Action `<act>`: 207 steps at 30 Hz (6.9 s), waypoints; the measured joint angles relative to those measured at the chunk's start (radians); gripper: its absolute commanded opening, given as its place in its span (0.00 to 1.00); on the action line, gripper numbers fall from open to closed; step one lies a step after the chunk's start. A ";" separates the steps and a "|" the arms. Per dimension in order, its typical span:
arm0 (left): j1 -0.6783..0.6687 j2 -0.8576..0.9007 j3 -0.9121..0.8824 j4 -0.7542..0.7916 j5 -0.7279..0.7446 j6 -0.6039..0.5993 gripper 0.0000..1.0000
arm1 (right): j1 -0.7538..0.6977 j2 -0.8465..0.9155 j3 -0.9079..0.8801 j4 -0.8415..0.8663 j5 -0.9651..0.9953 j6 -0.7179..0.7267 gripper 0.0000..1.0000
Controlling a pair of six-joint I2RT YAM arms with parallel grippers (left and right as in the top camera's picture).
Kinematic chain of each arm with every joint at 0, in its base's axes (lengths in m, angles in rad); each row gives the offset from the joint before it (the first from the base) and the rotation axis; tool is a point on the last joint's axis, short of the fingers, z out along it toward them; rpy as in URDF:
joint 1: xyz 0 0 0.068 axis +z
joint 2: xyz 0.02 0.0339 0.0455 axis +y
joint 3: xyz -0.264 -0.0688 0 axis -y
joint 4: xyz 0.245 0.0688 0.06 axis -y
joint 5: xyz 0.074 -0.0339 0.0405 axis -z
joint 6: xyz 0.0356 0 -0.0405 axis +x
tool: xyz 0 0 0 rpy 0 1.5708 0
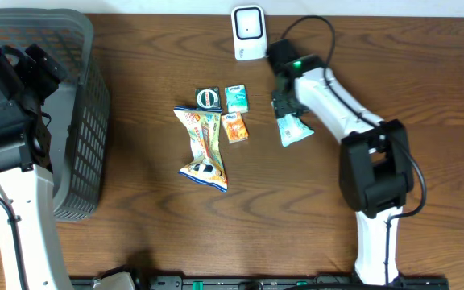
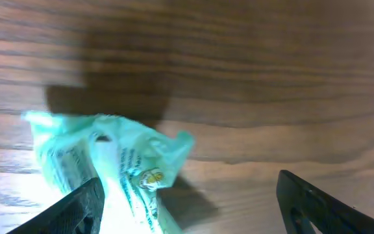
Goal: Scan the item barcode
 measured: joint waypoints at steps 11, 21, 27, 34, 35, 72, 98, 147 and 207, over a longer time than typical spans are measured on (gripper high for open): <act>0.000 0.000 0.000 0.000 0.000 0.000 0.98 | -0.209 0.000 -0.119 0.112 -0.613 -0.172 0.23; 0.000 0.000 0.000 0.000 0.000 0.000 0.98 | -0.227 -0.009 -0.155 0.138 -0.742 -0.168 0.01; 0.000 0.000 0.000 0.000 0.000 0.000 0.98 | -0.215 -0.034 -0.135 0.100 -0.564 -0.092 0.01; 0.000 0.000 0.000 0.000 0.000 0.000 0.98 | -0.106 -0.092 -0.135 0.089 0.031 -0.035 0.01; 0.000 0.000 0.000 0.000 0.000 0.000 0.97 | -0.080 -0.092 -0.135 0.090 0.122 -0.023 0.01; 0.000 0.000 0.000 0.000 0.000 0.000 0.98 | 0.091 0.038 0.129 -0.089 0.196 0.032 0.67; 0.000 0.000 0.000 0.000 0.000 0.000 0.98 | -0.227 0.010 -0.089 0.028 -0.467 -0.114 0.01; 0.000 0.000 0.000 -0.001 0.000 0.000 0.98 | 0.009 0.306 0.380 0.953 -0.237 0.008 0.01; 0.000 0.000 0.000 -0.001 0.000 0.000 0.98 | -0.667 0.086 0.389 -0.050 -0.607 0.013 0.74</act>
